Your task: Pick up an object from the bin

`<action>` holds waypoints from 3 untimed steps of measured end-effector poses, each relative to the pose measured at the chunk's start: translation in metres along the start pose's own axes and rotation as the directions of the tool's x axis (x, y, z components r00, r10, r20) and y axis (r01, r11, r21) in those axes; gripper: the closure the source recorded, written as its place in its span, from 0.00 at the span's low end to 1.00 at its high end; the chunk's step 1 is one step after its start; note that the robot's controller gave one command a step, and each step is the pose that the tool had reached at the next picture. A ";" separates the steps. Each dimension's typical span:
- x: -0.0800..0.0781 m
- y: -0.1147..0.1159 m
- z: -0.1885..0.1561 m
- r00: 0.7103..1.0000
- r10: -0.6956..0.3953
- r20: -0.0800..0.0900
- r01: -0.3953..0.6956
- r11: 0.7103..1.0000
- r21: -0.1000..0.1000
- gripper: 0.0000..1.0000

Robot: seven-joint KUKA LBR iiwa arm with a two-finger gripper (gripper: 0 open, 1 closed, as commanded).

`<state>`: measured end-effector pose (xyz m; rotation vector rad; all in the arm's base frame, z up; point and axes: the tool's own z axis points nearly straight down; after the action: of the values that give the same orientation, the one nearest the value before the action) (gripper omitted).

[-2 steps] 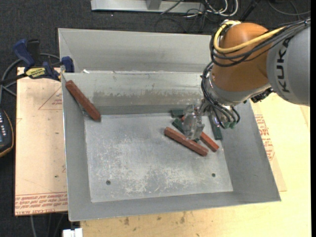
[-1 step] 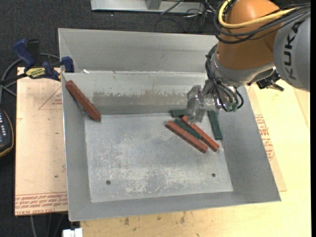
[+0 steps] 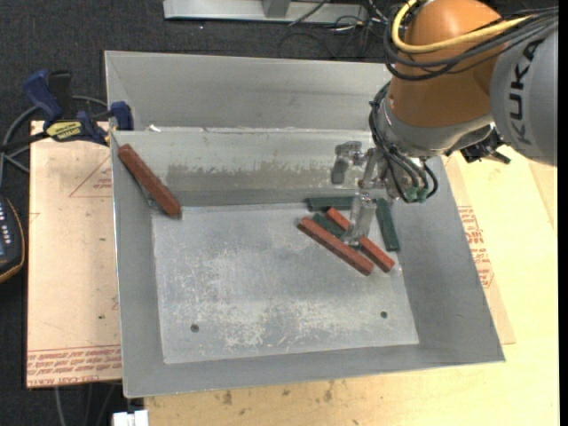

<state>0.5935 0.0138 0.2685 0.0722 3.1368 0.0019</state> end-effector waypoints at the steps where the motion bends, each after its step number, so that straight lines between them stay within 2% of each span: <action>1: -0.026 -0.025 0.178 0.997 0.080 -0.010 -0.080 0.997 0.001 0.00; 2: -0.011 -0.097 0.198 0.993 0.121 0.000 -0.121 0.993 0.002 0.00; 3: -0.013 -0.092 0.195 0.993 0.115 0.005 -0.115 0.993 0.000 1.00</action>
Offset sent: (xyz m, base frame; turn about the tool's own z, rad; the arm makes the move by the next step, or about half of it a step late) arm 0.0268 -0.0267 -0.1729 0.0816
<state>0.6030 -0.0789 0.0735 0.2529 3.1224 0.0019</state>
